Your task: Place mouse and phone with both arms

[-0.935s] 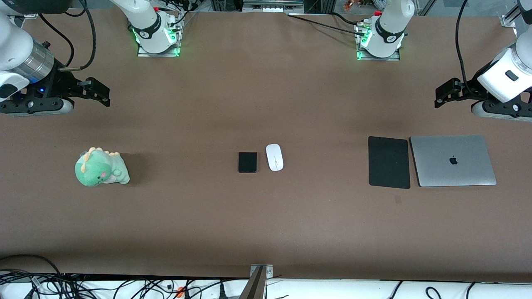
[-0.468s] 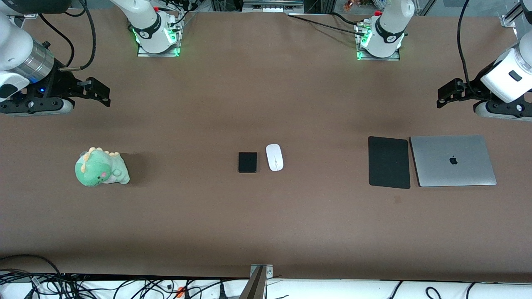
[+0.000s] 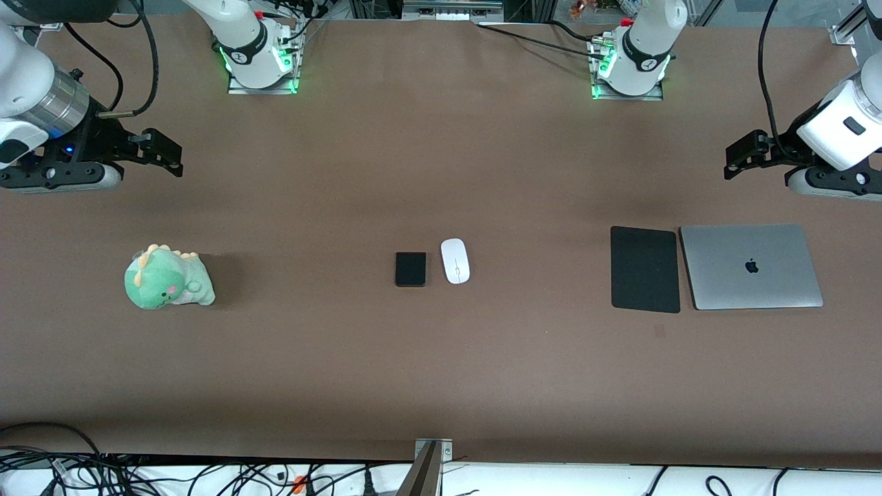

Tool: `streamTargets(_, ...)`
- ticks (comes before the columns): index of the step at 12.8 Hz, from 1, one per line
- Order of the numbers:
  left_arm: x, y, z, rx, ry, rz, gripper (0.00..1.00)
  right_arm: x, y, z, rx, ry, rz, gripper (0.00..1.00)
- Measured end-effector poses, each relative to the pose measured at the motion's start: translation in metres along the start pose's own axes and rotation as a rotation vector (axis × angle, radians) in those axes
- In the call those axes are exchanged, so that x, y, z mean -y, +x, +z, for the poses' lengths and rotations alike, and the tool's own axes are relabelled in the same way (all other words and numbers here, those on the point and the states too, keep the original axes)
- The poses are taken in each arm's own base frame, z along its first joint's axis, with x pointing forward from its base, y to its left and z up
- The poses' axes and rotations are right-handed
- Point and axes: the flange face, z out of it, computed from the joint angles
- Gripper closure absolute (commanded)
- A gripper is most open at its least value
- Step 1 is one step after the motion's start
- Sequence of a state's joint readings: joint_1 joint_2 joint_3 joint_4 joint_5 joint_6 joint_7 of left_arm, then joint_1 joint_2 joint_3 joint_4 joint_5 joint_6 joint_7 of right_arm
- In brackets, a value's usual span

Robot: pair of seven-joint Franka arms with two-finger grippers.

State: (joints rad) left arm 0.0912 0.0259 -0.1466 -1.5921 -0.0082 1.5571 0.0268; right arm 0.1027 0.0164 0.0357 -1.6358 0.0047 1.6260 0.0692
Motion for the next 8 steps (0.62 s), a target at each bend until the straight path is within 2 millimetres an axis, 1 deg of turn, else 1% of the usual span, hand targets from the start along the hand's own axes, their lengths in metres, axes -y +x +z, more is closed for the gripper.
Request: streamTargets(8, 0.0000, -0.0004, 0.0003, 0.004, 0.000, 0.000, 0.00, -0.0025, 0.0003, 0.0000, 0.000, 0.016, 0.008, 0.00)
